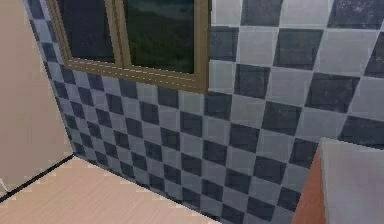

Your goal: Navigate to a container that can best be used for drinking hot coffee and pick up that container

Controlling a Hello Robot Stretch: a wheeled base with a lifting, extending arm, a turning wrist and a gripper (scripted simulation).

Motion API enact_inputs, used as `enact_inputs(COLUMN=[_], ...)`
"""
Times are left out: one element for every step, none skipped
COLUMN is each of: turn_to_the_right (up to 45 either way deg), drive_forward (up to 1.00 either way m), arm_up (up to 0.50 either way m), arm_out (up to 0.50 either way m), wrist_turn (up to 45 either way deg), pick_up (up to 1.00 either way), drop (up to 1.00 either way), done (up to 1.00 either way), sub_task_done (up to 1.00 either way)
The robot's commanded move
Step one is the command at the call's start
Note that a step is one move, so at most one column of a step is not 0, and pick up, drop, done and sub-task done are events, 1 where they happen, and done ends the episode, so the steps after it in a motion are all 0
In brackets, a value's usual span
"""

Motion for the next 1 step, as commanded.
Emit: enact_inputs(turn_to_the_right=[0.0], drive_forward=[0.0], arm_up=[0.0], arm_out=[0.5], wrist_turn=[0.0], pick_up=[0.0], drop=[0.0], done=[0.0], sub_task_done=[0.0])
